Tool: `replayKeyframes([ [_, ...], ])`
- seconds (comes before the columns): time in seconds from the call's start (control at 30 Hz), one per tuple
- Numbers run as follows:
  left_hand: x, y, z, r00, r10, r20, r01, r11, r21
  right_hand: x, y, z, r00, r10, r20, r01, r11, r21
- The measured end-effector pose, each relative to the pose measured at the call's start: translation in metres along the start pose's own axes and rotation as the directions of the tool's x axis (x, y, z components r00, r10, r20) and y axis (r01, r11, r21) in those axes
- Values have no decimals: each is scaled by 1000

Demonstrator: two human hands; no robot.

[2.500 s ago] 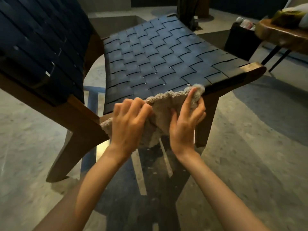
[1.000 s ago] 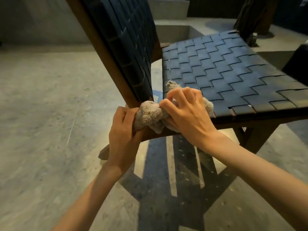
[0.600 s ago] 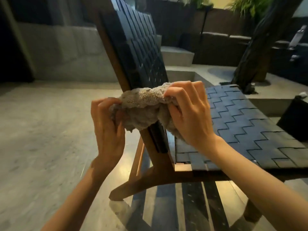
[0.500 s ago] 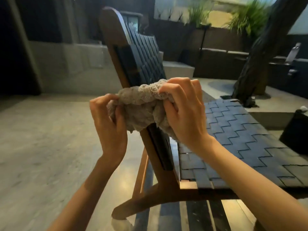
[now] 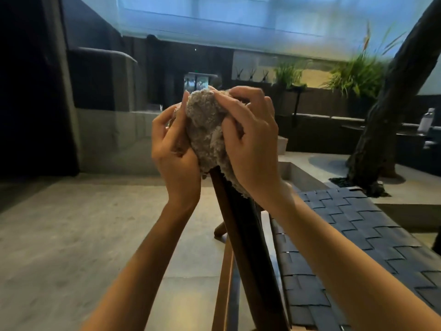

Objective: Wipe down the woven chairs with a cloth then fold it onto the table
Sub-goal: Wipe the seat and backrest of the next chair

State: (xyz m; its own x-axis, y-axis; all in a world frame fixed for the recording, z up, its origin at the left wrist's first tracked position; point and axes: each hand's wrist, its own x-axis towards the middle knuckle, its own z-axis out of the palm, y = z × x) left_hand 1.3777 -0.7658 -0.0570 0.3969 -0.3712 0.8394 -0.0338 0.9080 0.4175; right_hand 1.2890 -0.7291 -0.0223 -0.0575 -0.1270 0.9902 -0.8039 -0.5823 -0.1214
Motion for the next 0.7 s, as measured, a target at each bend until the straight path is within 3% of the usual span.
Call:
replayKeyframes([
  [0.23,-36,-18,-5,1000,17,26,-19,996,90,-29,13,-7,1000,9,20,-9,1000,24],
  [0.43,-107,-34,-13,1000,-3,14,1,988,157,-76,25,-36,982,-56,182,51,998,31],
  [0.7,-201,-38,-32,986,-103,131,84,986,145,-158,51,-80,917,-44,397,42,999,12],
])
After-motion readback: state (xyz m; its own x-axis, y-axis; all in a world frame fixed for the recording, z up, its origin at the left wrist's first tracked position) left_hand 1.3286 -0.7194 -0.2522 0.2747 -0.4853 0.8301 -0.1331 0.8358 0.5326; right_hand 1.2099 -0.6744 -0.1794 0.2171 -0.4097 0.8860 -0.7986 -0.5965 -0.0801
